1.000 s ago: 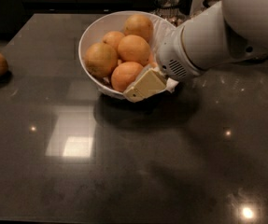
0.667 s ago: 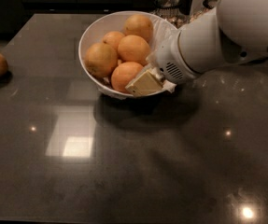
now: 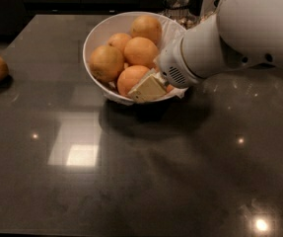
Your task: Pick orange from white bowl
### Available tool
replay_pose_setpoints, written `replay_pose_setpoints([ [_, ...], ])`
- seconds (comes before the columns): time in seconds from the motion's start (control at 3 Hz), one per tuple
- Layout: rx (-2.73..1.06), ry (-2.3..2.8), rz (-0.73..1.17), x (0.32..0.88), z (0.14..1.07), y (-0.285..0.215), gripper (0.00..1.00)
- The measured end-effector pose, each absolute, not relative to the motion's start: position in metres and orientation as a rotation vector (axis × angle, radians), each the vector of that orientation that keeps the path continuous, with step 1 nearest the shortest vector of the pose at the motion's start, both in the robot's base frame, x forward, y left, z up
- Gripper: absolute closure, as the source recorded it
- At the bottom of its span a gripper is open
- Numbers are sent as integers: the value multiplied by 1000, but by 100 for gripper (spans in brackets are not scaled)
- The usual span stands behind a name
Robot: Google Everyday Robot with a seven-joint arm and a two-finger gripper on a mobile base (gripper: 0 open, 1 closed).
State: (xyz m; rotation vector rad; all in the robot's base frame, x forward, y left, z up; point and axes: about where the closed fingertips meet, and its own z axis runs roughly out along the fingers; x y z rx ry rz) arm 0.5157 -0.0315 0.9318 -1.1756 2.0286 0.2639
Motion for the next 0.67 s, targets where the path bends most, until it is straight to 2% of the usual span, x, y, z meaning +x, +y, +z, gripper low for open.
replay_pose_setpoints([
  [0.67,-1187,2039,312,528,922,-11,38],
])
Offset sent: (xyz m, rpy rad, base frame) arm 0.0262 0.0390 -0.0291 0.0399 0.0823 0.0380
